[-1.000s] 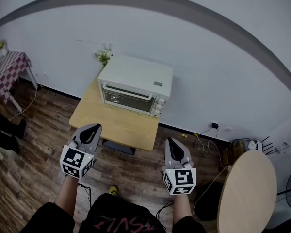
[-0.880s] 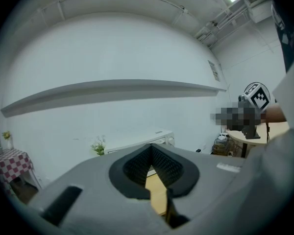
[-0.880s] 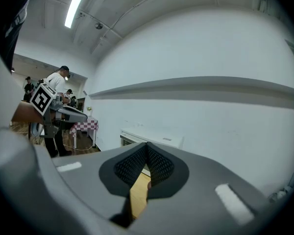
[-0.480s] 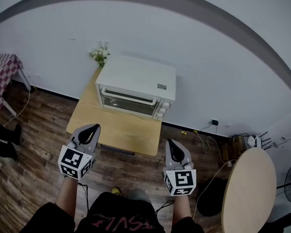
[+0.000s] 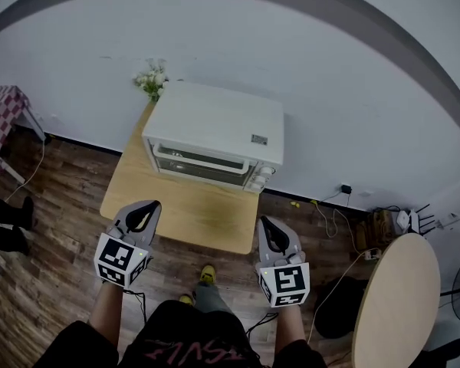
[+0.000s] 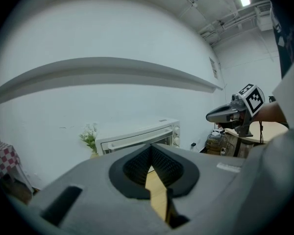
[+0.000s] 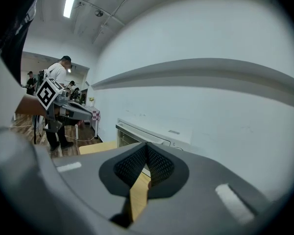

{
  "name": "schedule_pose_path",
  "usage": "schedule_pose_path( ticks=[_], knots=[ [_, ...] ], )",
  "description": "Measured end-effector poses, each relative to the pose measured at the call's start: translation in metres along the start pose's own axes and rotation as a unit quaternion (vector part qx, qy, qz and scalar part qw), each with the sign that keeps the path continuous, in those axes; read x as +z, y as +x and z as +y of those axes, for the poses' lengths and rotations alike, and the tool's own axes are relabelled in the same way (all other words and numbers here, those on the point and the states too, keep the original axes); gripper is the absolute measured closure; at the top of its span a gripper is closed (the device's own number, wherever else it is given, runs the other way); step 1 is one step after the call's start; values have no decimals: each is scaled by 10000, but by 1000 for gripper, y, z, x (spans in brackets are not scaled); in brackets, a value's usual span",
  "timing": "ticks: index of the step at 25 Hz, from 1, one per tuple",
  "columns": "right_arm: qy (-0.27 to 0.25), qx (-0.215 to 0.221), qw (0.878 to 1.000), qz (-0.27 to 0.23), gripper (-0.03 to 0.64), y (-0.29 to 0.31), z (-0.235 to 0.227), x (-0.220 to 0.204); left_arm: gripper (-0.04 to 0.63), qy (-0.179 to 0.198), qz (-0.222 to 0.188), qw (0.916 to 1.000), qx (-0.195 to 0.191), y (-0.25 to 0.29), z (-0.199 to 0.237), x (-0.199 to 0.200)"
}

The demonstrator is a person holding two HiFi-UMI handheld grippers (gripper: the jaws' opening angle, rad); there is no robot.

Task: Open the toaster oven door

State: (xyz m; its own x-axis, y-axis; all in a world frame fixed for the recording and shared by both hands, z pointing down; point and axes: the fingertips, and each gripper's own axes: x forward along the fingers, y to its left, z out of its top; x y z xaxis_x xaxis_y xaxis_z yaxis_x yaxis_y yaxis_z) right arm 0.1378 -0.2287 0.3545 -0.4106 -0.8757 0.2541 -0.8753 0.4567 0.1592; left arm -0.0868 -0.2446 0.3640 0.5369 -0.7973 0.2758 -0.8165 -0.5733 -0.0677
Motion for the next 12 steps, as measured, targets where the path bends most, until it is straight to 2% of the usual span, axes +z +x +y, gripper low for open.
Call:
schedule_pose_path(
  ticks=[6, 9, 12],
  knots=[
    [-214, 352, 9991, 140, 607, 54, -14, -6, 597, 308, 428, 9986, -35, 39, 23, -9],
    [-407, 673, 9968, 136, 607, 79, -13, -4, 597, 762, 621, 9951, -45, 57, 36, -11],
    [-522, 916, 9943, 182, 607, 94, -17, -7, 597, 1253, 865, 9883, -80, 68, 40, -16]
  ],
)
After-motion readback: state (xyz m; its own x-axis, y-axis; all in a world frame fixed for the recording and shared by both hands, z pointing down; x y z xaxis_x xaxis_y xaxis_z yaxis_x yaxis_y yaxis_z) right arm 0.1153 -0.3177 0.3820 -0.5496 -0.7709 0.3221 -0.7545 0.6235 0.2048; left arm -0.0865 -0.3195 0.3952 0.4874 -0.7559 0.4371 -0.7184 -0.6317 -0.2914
